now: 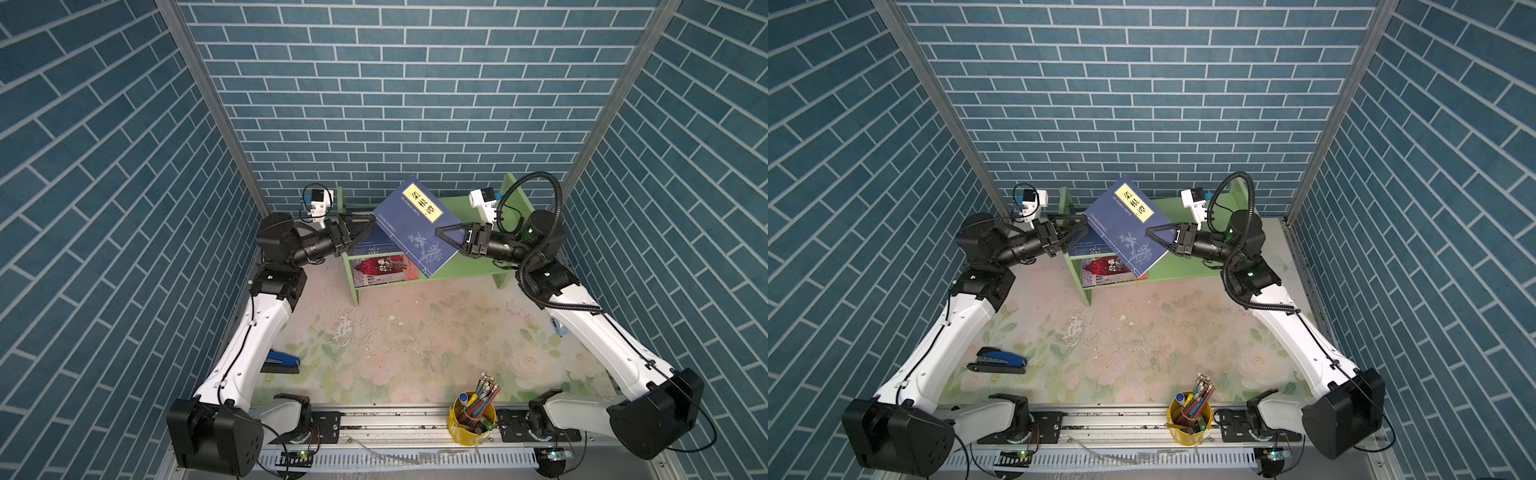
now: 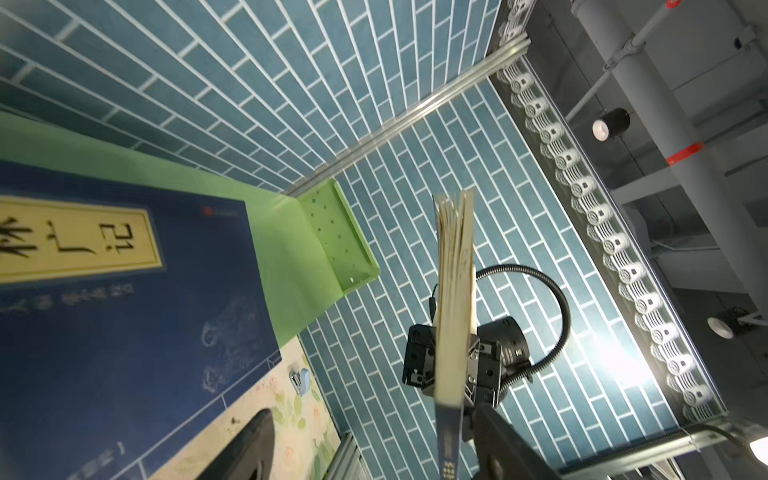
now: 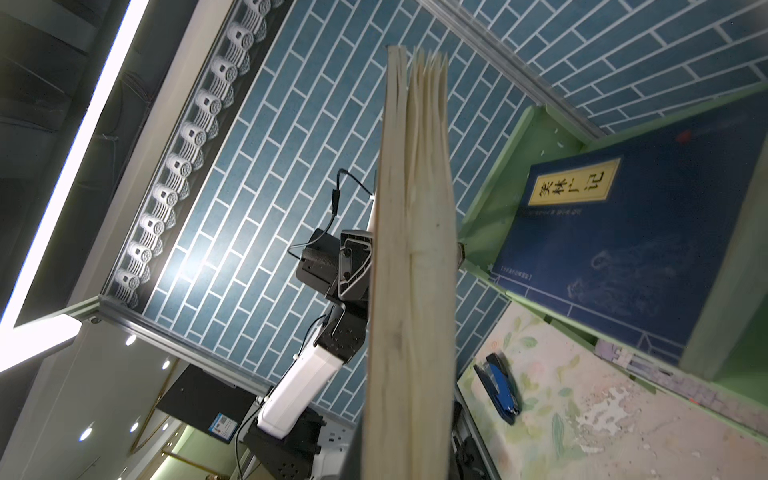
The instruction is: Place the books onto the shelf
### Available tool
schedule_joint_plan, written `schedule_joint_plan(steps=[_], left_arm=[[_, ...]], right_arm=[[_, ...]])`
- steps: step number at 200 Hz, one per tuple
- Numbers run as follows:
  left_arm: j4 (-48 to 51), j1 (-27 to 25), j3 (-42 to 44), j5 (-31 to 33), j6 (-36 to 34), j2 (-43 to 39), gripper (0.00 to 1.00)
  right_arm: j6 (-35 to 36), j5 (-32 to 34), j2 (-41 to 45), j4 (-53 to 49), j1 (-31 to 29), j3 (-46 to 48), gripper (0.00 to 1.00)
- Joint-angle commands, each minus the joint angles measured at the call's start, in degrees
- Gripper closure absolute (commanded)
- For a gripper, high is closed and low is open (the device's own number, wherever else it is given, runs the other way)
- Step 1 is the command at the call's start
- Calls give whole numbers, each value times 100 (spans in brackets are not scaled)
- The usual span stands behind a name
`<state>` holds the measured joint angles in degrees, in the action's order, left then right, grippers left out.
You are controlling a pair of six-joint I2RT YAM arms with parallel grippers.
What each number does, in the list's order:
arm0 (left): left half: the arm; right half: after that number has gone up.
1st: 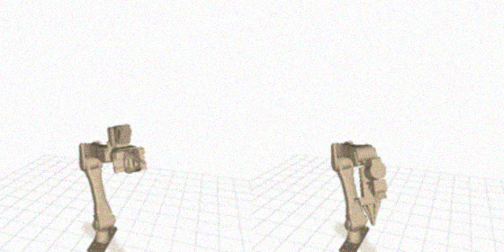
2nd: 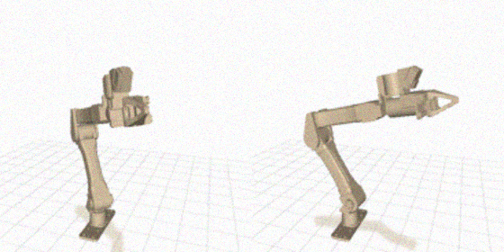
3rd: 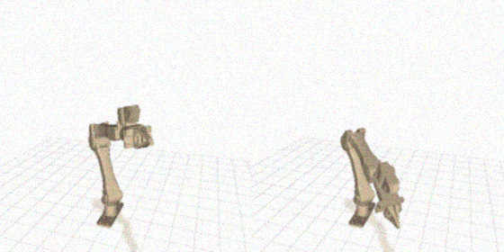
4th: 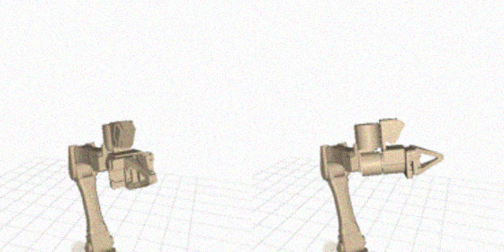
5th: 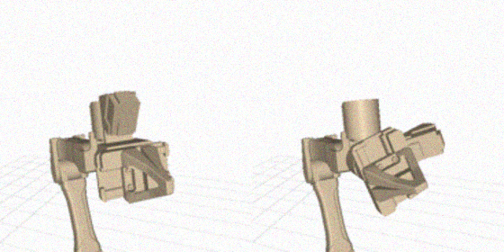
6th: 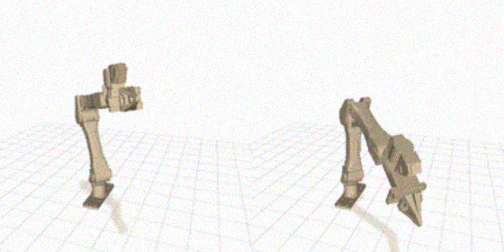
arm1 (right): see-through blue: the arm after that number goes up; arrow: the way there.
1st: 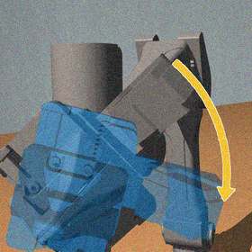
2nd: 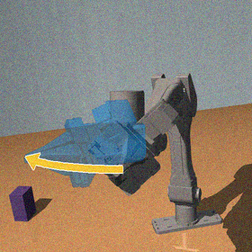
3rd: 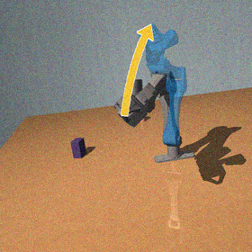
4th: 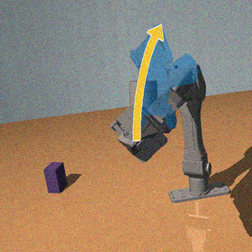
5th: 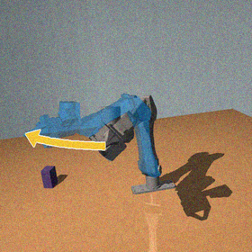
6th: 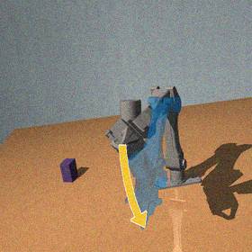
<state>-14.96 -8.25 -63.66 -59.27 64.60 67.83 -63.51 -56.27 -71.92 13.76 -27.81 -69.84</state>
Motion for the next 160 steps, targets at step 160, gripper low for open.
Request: schedule_joint_plan(steps=[160], left_arm=[[-299, -870, -252, -1889, -460, 59, 36]], right_arm=[[2026, -2046, -70, -2744, 153, -919, 100]])
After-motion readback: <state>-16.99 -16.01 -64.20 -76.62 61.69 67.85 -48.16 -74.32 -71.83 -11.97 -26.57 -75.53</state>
